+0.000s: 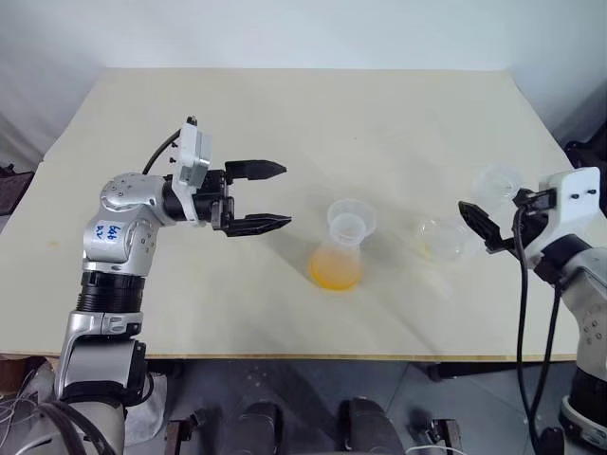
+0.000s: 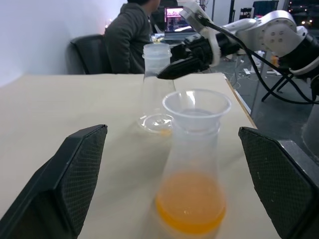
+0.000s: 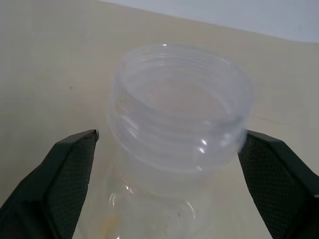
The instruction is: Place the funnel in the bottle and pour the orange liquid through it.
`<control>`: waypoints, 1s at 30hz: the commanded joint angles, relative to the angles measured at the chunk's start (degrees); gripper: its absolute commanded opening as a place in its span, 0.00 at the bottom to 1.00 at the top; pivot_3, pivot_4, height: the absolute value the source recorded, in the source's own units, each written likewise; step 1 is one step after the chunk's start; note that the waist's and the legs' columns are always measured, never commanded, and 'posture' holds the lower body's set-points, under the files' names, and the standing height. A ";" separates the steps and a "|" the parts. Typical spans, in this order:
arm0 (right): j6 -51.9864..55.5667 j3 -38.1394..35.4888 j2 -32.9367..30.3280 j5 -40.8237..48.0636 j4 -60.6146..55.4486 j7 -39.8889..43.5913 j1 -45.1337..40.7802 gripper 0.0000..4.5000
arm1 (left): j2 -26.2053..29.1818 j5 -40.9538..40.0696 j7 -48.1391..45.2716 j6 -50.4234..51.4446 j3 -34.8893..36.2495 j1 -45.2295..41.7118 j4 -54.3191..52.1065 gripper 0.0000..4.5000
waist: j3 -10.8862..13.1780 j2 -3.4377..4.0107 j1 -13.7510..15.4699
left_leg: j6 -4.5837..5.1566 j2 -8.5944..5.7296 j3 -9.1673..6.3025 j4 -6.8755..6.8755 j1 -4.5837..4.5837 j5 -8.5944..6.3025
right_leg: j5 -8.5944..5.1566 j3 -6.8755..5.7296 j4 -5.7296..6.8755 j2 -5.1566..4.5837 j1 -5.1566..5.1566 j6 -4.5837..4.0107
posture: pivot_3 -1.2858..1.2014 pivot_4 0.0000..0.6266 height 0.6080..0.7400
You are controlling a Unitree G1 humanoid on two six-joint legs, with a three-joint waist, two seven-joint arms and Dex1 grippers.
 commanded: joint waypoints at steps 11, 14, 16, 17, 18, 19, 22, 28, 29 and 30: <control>-5.90 -18.10 -11.84 13.29 -11.14 18.86 18.20 0.99 | 4.85 -1.94 0.84 1.29 6.78 5.37 -1.44 1.00 | 0.00 0.00 -0.10 | 0.04 0.02 0.10 -0.01 0.05 -0.02 | 0.00 0.02 -0.07 0.01 0.09 0.00 | 0.52 0.24 1.00; -11.24 -19.54 -11.97 18.83 -8.23 27.76 19.56 0.99 | 7.96 -2.11 -1.01 0.67 9.30 9.85 -1.94 1.00 | 0.00 0.00 -0.29 | 0.03 0.16 0.17 -0.05 0.11 -0.02 | 0.00 0.03 -0.12 0.12 0.10 0.00 | 0.52 0.24 1.00; -15.15 -17.28 -13.64 17.74 -3.95 32.61 20.24 0.99 | 9.70 -2.07 -2.89 -0.41 10.51 13.30 -2.15 1.00 | 0.00 0.00 -0.08 | 0.04 0.18 0.20 -0.05 0.13 -0.02 | 0.00 0.03 -0.15 0.10 0.14 0.00 | 0.52 0.24 1.00; -17.43 -15.63 -14.48 16.64 -1.45 35.15 20.39 0.99 | 10.22 -2.34 -3.71 -0.56 11.01 14.83 -2.45 1.00 | 0.00 0.00 -0.02 | 0.05 0.17 0.18 0.00 0.13 -0.03 | 0.00 0.03 -0.16 0.08 0.17 0.00 | 0.52 0.24 1.00; -19.30 -13.97 -15.35 15.92 1.15 37.55 20.33 0.99 | 10.57 -2.54 -4.23 -0.65 11.30 16.15 -2.76 1.00 | -0.01 0.00 0.02 | 0.06 0.15 0.17 0.01 0.14 -0.03 | 0.00 0.03 -0.16 0.06 0.19 0.00 | 0.52 0.24 1.00; -21.67 -12.38 -15.89 15.44 3.57 39.94 20.07 0.99 | 10.70 -2.73 -4.63 -0.89 11.62 17.32 -3.02 1.00 | 0.00 -0.01 0.17 | 0.09 0.14 0.16 0.04 0.14 -0.05 | 0.00 0.03 -0.19 0.05 0.23 0.00 | 0.52 0.24 1.00; -27.43 -7.88 -16.78 14.67 10.84 44.94 17.09 0.99 | 10.68 -3.04 -5.10 -1.93 12.70 20.81 -4.29 1.00 | 0.00 -0.01 1.01 | 0.10 0.13 0.10 0.07 0.12 -0.05 | 0.00 -0.01 -0.29 0.03 0.28 0.00 | 0.52 0.24 1.00; -33.38 -1.46 -17.58 13.36 21.75 48.83 8.69 0.99 | 9.71 -4.58 -3.02 -2.84 14.90 25.05 -7.90 1.00 | 0.00 0.00 1.22 | 0.11 0.19 0.13 0.09 0.11 -0.07 | 0.01 -0.02 -0.39 0.03 0.28 0.02 | 0.52 0.24 1.00; -33.95 -0.80 -17.90 13.02 22.50 49.56 8.56 0.99 | 9.72 -4.64 -2.86 -3.01 15.06 25.46 -8.24 1.00 | 0.00 0.00 1.40 | 0.11 0.19 0.13 0.09 0.11 -0.07 | 0.01 -0.03 -0.41 0.03 0.29 0.02 | 0.52 0.24 1.00; -34.34 -0.14 -18.35 12.77 23.14 50.28 8.55 0.99 | 9.75 -4.60 -2.70 -3.16 15.12 25.83 -8.53 1.00 | 0.00 0.00 1.42 | 0.11 0.18 0.12 0.10 0.10 -0.07 | 0.01 -0.04 -0.39 0.02 0.29 0.02 | 0.52 0.24 1.00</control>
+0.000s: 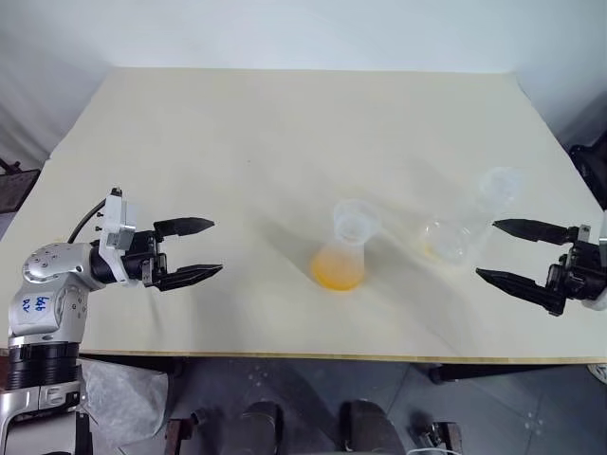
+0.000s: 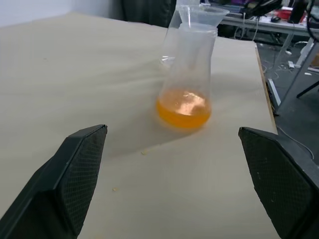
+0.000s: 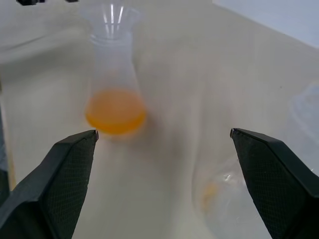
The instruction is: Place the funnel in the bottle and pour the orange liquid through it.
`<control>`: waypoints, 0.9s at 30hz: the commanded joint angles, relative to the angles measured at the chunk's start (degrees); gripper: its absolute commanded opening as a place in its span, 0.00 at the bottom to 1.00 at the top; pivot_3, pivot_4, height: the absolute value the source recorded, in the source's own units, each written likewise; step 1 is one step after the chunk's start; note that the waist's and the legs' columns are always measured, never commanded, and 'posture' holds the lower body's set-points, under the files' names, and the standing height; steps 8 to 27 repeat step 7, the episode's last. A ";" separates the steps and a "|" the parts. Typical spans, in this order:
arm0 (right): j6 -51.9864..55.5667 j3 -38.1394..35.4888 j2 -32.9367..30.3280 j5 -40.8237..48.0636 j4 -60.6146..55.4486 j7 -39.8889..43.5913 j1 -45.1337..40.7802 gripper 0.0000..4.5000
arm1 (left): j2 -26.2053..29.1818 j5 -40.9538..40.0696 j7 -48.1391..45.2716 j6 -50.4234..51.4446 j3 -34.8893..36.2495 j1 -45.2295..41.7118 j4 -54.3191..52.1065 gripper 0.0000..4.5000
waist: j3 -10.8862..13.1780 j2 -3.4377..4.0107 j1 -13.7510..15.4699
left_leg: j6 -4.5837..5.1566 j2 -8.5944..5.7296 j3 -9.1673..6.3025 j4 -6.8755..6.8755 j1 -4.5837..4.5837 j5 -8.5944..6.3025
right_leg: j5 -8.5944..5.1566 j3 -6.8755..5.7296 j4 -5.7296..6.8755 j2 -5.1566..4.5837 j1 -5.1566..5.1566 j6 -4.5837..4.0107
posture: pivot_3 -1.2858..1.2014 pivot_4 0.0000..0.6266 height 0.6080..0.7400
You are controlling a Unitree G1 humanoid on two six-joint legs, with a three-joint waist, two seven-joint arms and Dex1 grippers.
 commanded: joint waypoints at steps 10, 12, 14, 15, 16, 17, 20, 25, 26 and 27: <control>-4.19 1.87 -3.16 -0.64 4.00 4.06 -1.03 0.99 | 0.84 -2.19 1.67 -1.49 2.91 3.58 -4.76 1.00 | 0.00 0.00 -0.05 | 0.01 -0.02 0.01 0.00 -0.01 -0.01 | 0.00 -0.03 -0.02 -0.02 0.00 0.00 | 0.52 0.24 1.00; -4.19 1.87 -3.16 -0.64 4.00 4.06 -1.03 0.99 | 0.84 -2.19 1.67 -1.49 2.91 3.58 -4.76 1.00 | 0.00 0.00 -0.05 | 0.01 -0.02 0.01 0.00 -0.01 -0.01 | 0.00 -0.03 -0.02 -0.02 0.00 0.00 | 0.52 0.24 1.00; -4.19 1.87 -3.16 -0.64 4.00 4.06 -1.03 0.99 | 0.84 -2.19 1.67 -1.49 2.91 3.58 -4.76 1.00 | 0.00 0.00 -0.05 | 0.01 -0.02 0.01 0.00 -0.01 -0.01 | 0.00 -0.03 -0.02 -0.02 0.00 0.00 | 0.52 0.24 1.00; -4.19 1.87 -3.16 -0.64 4.00 4.06 -1.03 0.99 | 0.84 -2.19 1.67 -1.49 2.91 3.58 -4.76 1.00 | 0.00 0.00 -0.05 | 0.01 -0.02 0.01 0.00 -0.01 -0.01 | 0.00 -0.03 -0.02 -0.02 0.00 0.00 | 0.52 0.24 1.00; -4.19 1.87 -3.16 -0.64 4.00 4.06 -1.03 0.99 | 0.84 -2.19 1.67 -1.49 2.91 3.58 -4.76 1.00 | 0.00 0.00 -0.05 | 0.01 -0.02 0.01 0.00 -0.01 -0.01 | 0.00 -0.03 -0.02 -0.02 0.00 0.00 | 0.52 0.24 1.00; -4.19 1.87 -3.16 -0.64 4.00 4.06 -1.03 0.99 | 0.84 -2.19 1.67 -1.49 2.91 3.58 -4.76 1.00 | 0.00 0.00 -0.05 | 0.01 -0.02 0.01 0.00 -0.01 -0.01 | 0.00 -0.03 -0.02 -0.02 0.00 0.00 | 0.52 0.24 1.00; -4.19 1.87 -3.16 -0.64 4.00 4.06 -1.03 0.99 | 0.84 -2.19 1.67 -1.49 2.91 3.58 -4.76 1.00 | 0.00 0.00 -0.05 | 0.01 -0.02 0.01 0.00 -0.01 -0.01 | 0.00 -0.03 -0.02 -0.02 0.00 0.00 | 0.52 0.24 1.00; -4.19 1.87 -3.16 -0.64 4.00 4.06 -1.03 0.99 | 0.84 -2.19 1.67 -1.49 2.91 3.58 -4.76 1.00 | 0.00 0.00 -0.05 | 0.01 -0.02 0.01 0.00 -0.01 -0.01 | 0.00 -0.03 -0.02 -0.02 0.00 0.00 | 0.52 0.24 1.00; -4.19 1.87 -3.16 -0.64 4.00 4.06 -1.03 0.99 | 0.84 -2.19 1.67 -1.49 2.91 3.58 -4.76 1.00 | 0.00 0.00 -0.05 | 0.01 -0.02 0.01 0.00 -0.01 -0.01 | 0.00 -0.03 -0.02 -0.02 0.00 0.00 | 0.52 0.24 1.00; -4.19 1.87 -3.16 -0.64 4.00 4.06 -1.03 0.99 | 0.84 -2.19 1.67 -1.49 2.91 3.58 -4.76 1.00 | 0.00 0.00 -0.05 | 0.01 -0.02 0.01 0.00 -0.01 -0.01 | 0.00 -0.03 -0.02 -0.02 0.00 0.00 | 0.52 0.24 1.00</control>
